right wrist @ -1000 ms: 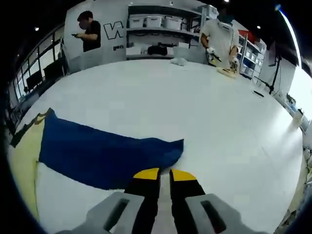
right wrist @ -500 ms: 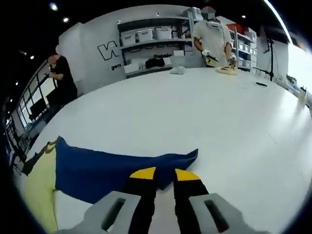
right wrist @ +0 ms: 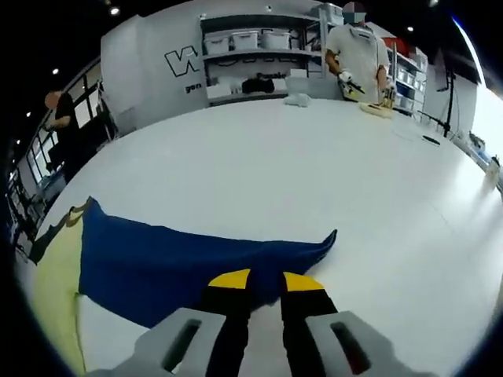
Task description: Fold the garment on the visible template until the final outline fits inside the template.
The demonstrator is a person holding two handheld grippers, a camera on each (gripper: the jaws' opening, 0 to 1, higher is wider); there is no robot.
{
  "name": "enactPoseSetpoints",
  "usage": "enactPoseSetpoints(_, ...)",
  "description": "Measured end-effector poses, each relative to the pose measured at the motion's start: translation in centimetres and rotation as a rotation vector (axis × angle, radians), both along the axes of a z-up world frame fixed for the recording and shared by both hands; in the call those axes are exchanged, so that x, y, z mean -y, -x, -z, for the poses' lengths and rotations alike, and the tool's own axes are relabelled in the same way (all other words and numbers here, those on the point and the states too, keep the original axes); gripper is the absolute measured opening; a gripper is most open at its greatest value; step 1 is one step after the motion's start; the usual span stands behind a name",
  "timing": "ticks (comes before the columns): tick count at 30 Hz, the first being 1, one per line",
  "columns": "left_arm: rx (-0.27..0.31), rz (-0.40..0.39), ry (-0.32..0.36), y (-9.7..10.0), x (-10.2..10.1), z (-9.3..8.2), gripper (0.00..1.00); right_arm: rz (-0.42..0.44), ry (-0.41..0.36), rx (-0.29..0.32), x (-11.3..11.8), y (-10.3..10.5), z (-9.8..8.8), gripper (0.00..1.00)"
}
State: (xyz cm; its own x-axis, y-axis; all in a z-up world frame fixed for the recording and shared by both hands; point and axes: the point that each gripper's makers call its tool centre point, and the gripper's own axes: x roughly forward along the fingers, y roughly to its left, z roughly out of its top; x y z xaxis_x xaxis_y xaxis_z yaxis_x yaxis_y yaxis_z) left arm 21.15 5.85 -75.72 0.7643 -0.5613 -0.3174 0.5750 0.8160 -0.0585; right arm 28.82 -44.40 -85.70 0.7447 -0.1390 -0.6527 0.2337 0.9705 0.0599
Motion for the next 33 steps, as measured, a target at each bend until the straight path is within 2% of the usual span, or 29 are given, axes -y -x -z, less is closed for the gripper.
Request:
enactPoseSetpoints(4, -0.005, 0.005, -0.002, 0.1, 0.2, 0.1, 0.71, 0.002, 0.01, -0.008, 0.0, 0.1, -0.1, 0.14)
enactPoseSetpoints(5, -0.005, 0.007, -0.003, 0.1, 0.2, 0.1, 0.72, 0.001, 0.111, 0.003, 1.0, 0.2, -0.8, 0.13)
enactPoseSetpoints(8, 0.001, 0.013, 0.007, 0.2, 0.4, -0.1, 0.74, 0.009, 0.082, -0.016, 0.7, 0.5, -0.3, 0.19)
enactPoseSetpoints(10, 0.016, 0.012, 0.017, 0.1, 0.5, -0.4, 0.81, 0.018, 0.046, -0.038, 0.5, 0.8, 0.5, 0.21)
enactPoseSetpoints(15, 0.013, 0.015, 0.018, 0.2, 0.6, -0.4, 0.82, 0.023, 0.035, -0.011, 0.5, 0.5, 0.6, 0.16)
enactPoseSetpoints(21, 0.008, 0.017, 0.009, 0.2, 0.6, -0.2, 0.82, -0.035, 0.106, -0.028, 0.0, 0.5, 0.2, 0.14)
enactPoseSetpoints(26, 0.009, 0.022, 0.009, 0.2, 0.6, -0.2, 0.83, -0.037, 0.131, -0.009, 0.3, 0.7, -0.7, 0.05)
enactPoseSetpoints(28, 0.011, 0.021, 0.012, 0.2, 0.7, -0.3, 0.85, -0.037, 0.127, 0.001, 0.3, 0.7, -1.0, 0.0)
enactPoseSetpoints(33, 0.009, 0.013, 0.032, 0.3, 0.8, -0.4, 0.99, -0.018, 0.088, 0.035, 0.3, 0.8, -1.7, 0.0)
